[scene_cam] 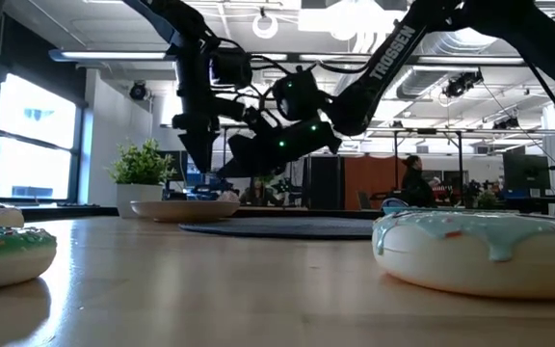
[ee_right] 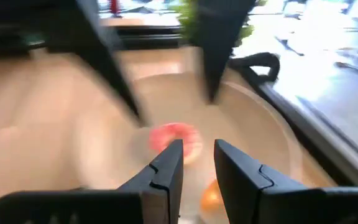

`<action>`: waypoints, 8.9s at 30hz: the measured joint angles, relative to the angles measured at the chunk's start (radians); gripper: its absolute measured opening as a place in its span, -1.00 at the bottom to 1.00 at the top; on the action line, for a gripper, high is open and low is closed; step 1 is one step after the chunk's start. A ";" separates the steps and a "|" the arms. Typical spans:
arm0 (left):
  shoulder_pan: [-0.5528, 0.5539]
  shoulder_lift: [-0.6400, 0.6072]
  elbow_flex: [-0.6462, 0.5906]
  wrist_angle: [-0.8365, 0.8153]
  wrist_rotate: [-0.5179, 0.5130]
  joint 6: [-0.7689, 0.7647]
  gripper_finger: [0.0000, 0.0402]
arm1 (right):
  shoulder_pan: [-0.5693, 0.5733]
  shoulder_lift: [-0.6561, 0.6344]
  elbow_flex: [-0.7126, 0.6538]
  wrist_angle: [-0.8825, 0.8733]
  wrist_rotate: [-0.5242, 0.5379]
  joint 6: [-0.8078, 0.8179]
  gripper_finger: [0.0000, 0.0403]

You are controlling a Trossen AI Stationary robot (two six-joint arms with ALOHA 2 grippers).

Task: Pick & Place donuts
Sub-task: Put the small yellow donut on the white plate, then put the left small green donut on the white plate

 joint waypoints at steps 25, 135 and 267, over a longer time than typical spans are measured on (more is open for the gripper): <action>-0.366 -0.004 0.001 -0.019 0.282 -0.289 -0.02 | 0.204 -0.828 0.005 -1.462 0.312 0.036 -0.57; -0.010 -0.272 -0.427 0.387 -0.068 -0.288 -1.00 | -0.054 0.052 0.329 -0.489 -0.276 0.215 -0.91; -0.758 -0.092 -0.425 0.532 -0.038 -0.890 -0.98 | 0.515 -0.446 0.329 -1.833 0.052 0.032 -0.31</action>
